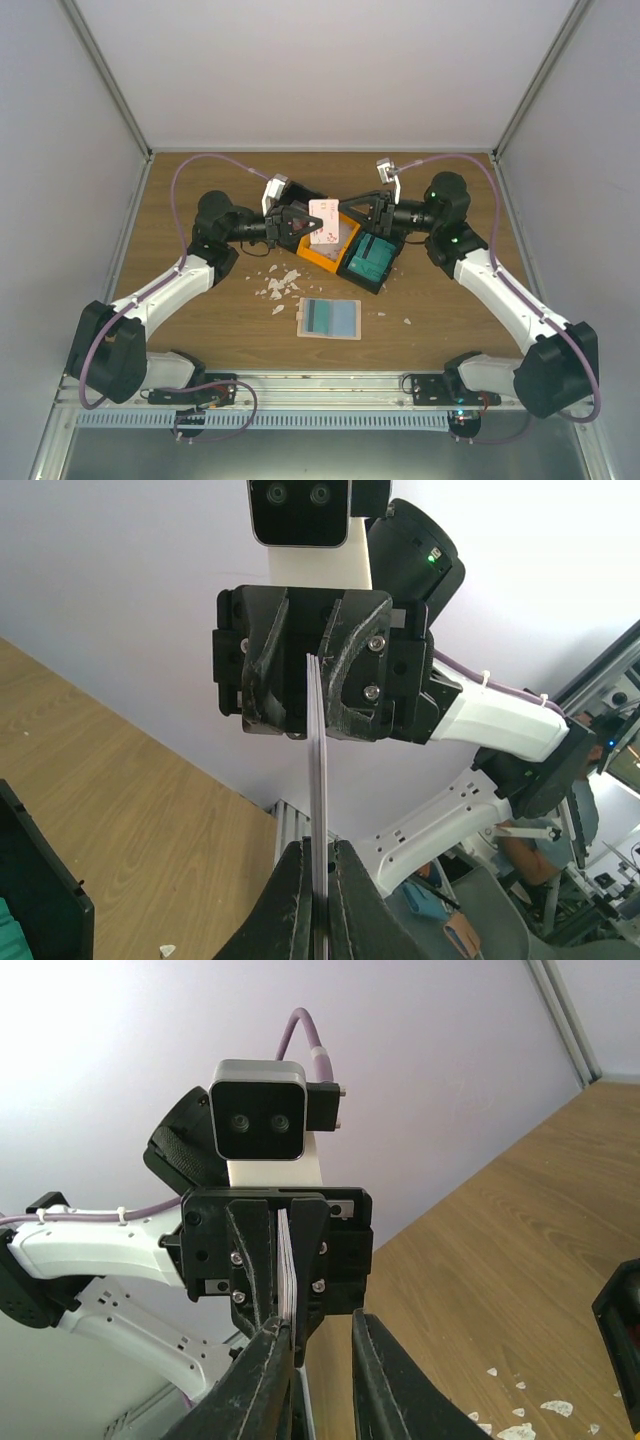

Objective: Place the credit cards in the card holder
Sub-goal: Pick up the credit card from the storage box.

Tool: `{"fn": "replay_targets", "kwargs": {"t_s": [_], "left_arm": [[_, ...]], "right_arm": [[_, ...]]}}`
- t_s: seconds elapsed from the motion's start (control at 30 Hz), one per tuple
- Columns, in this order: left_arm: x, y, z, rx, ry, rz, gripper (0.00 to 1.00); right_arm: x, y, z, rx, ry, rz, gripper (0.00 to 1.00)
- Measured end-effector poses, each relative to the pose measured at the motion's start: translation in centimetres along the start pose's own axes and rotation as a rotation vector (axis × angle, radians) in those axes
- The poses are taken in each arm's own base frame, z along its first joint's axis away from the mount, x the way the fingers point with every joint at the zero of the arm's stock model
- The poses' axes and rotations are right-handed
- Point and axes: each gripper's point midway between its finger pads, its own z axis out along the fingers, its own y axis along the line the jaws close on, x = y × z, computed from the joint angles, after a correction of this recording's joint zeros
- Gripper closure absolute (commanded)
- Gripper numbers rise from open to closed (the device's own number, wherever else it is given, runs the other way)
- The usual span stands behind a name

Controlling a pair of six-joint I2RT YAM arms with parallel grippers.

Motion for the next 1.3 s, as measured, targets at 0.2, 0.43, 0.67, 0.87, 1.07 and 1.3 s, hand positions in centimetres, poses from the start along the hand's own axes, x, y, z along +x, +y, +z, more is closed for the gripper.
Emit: {"fn": "replay_targets", "kwargs": {"t_s": [0.2, 0.43, 0.67, 0.87, 1.07, 1.3], "left_arm": [[0.0, 0.1, 0.0, -0.004, -0.002, 0.003, 1.00], [0.0, 0.2, 0.0, -0.009, -0.004, -0.002, 1.00], [-0.1, 0.2, 0.0, -0.011, -0.009, 0.001, 1.00], [-0.1, -0.5, -0.2, -0.004, -0.013, 0.017, 1.00], [0.0, -1.4, -0.3, 0.016, -0.006, 0.036, 1.00], [0.0, -2.1, -0.3, 0.024, -0.004, 0.061, 1.00]], "right_arm": [[0.0, -0.2, 0.1, 0.005, 0.008, 0.004, 0.91], [0.1, -0.4, 0.3, 0.005, 0.014, 0.010, 0.94], [0.0, -0.3, 0.3, 0.000, 0.010, 0.003, 0.96], [-0.1, 0.5, 0.4, -0.042, 0.005, -0.019, 0.98], [0.0, 1.3, 0.3, -0.087, 0.009, -0.034, 0.98], [0.0, 2.0, 0.5, -0.108, 0.013, -0.057, 0.96]]}}
